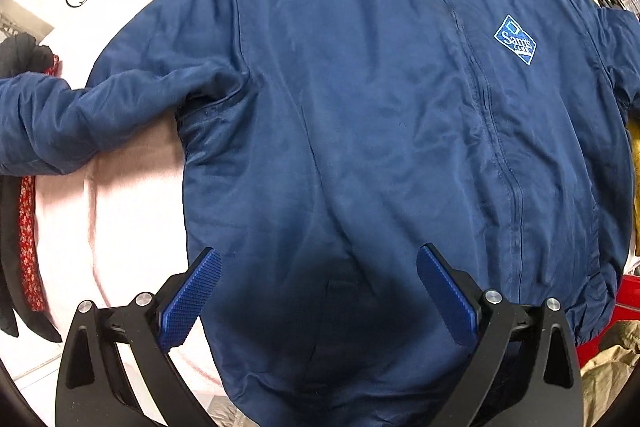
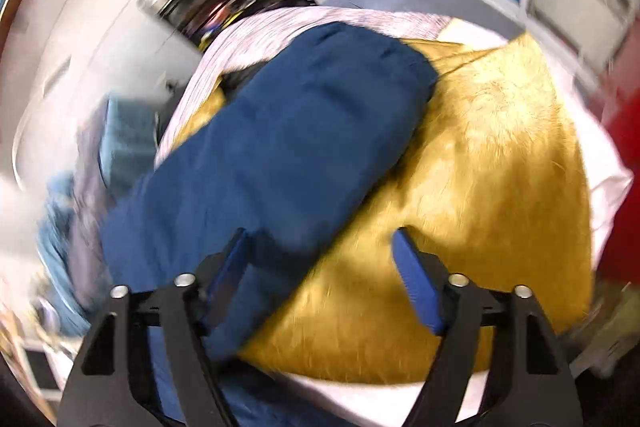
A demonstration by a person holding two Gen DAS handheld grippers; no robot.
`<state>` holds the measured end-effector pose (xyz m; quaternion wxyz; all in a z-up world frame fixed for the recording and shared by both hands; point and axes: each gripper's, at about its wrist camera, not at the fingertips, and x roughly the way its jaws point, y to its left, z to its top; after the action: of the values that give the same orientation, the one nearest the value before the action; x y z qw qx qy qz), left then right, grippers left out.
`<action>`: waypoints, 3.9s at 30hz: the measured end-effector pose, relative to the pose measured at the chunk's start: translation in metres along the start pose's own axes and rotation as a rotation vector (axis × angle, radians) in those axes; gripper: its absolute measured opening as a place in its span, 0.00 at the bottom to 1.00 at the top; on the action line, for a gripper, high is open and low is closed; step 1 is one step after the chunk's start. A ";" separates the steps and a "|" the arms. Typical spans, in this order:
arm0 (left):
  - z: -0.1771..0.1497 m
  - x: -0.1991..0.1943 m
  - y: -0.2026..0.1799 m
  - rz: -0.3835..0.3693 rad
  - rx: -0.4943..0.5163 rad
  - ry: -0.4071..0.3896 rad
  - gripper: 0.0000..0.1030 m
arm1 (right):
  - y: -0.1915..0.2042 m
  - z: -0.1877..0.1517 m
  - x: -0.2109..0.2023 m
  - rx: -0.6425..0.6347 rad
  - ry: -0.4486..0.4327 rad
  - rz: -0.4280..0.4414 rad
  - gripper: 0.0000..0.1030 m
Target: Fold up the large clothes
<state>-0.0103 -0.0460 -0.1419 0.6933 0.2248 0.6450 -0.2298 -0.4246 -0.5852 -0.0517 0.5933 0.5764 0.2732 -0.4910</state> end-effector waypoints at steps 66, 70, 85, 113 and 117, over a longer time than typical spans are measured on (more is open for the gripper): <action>-0.082 -0.020 0.106 0.109 -0.324 -0.135 0.93 | 0.354 -0.576 0.082 -1.943 0.170 0.095 0.15; -0.075 -0.021 0.102 0.113 -0.316 -0.136 0.94 | 0.328 -0.592 0.087 -1.956 0.244 0.100 0.74; -0.012 -0.031 0.055 0.106 -0.121 -0.193 0.94 | 0.280 -0.404 0.076 -1.363 0.138 0.022 0.75; 0.134 0.093 -0.048 0.037 0.043 -0.056 0.95 | 0.237 -0.358 0.183 -1.378 0.182 -0.354 0.84; 0.135 0.097 -0.042 0.013 0.030 -0.055 0.96 | 0.240 -0.359 0.195 -1.368 0.161 -0.366 0.86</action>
<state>0.0770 -0.1641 -0.2301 0.7087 0.2328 0.6208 -0.2412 -0.0501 -0.3312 -0.1924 0.7082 0.0542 0.6553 -0.2570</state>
